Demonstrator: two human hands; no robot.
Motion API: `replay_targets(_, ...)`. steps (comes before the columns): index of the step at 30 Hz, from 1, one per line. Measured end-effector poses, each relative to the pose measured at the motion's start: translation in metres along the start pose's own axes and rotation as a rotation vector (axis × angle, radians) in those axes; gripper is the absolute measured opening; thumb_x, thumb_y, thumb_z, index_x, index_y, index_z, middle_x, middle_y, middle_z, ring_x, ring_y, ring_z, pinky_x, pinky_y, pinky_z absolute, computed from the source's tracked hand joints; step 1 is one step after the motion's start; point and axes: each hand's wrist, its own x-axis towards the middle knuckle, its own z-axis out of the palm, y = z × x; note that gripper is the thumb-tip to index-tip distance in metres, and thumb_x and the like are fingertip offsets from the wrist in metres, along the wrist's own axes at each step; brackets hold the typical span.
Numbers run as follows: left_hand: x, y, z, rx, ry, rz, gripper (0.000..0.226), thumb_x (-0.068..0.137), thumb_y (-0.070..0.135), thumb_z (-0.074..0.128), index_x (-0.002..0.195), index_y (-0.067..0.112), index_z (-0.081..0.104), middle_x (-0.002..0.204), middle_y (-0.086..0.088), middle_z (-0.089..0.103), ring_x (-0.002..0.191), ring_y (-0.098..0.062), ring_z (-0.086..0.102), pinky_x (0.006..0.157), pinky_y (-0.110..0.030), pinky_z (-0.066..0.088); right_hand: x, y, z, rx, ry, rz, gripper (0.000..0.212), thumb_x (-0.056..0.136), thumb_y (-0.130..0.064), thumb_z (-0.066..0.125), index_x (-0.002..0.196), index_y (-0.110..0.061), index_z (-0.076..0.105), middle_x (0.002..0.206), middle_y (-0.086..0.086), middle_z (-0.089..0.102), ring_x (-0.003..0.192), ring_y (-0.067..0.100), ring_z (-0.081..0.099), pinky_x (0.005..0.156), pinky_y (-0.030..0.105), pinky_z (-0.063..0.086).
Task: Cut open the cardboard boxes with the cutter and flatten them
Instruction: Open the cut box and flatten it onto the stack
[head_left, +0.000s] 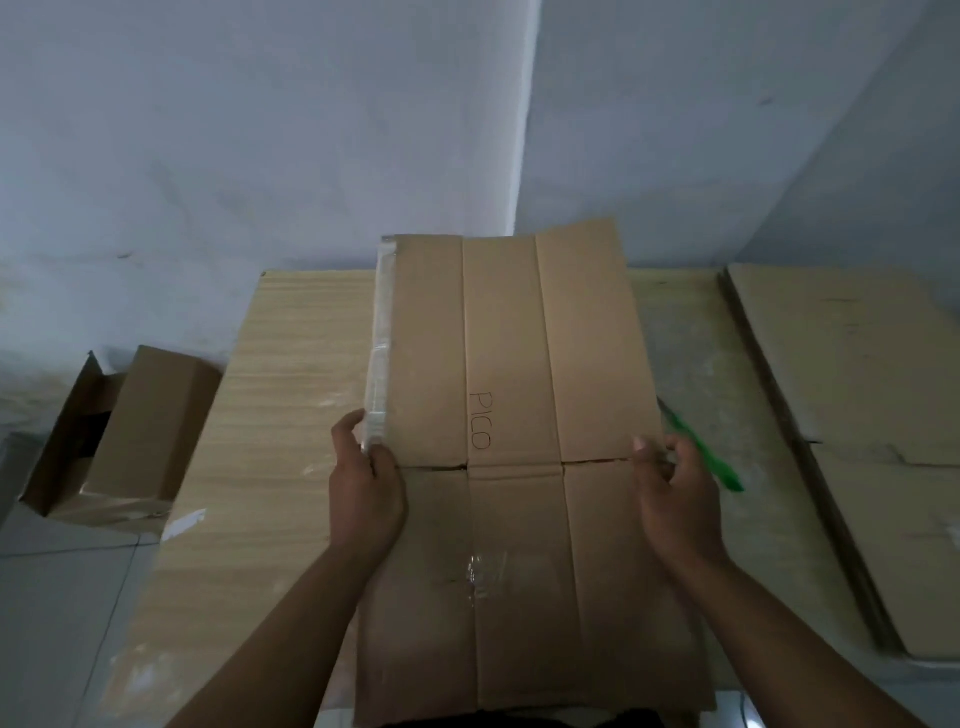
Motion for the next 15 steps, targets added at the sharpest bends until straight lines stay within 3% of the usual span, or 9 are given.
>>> replay_targets(5,-0.045,0.073,0.105,-0.026,-0.002,0.086,0.032,0.109,0.017,0.039,0.140,0.024,0.036,0.070,-0.005,0.065,0.059,-0.012,0.059,0.047,-0.018,0.034,0.076,0.071,-0.100,0.036,0.019,-0.077,0.029,0.098,-0.039,0.060,0.104,-0.010,0.061,0.092,0.006,0.069,0.084,0.021,0.062,0.071,0.030,0.040)
replay_targets(9,-0.094,0.131,0.202,-0.066,-0.066,0.058,0.033,0.110,0.023,0.039,0.143,0.024,0.035,0.097,-0.001,0.070,0.075,-0.003,0.062,0.057,-0.020,0.041,0.137,0.125,-0.197,-0.032,0.027,-0.075,0.021,0.098,-0.035,0.060,0.102,-0.014,0.059,0.090,0.003,0.064,0.085,0.020,0.059,0.072,0.029,0.038)
replay_targets(13,-0.139,0.184,0.289,-0.102,-0.122,-0.019,0.043,0.111,0.028,0.040,0.151,0.018,0.030,0.122,-0.005,0.064,0.103,-0.024,0.064,0.081,-0.030,0.048,0.193,0.176,-0.282,-0.115,0.027,-0.046,0.024,0.097,-0.037,0.060,0.100,-0.014,0.062,0.090,0.005,0.066,0.087,0.023,0.061,0.072,0.031,0.038)
replay_targets(15,-0.154,0.207,0.322,-0.069,-0.127,-0.050,0.037,0.111,0.028,0.039,0.145,0.014,0.037,0.114,-0.002,0.060,0.101,-0.026,0.060,0.077,-0.029,0.040,0.217,0.195,-0.310,-0.134,0.018,-0.030,0.026,0.097,-0.039,0.060,0.100,-0.014,0.063,0.097,0.009,0.070,0.092,0.027,0.064,0.074,0.032,0.042)
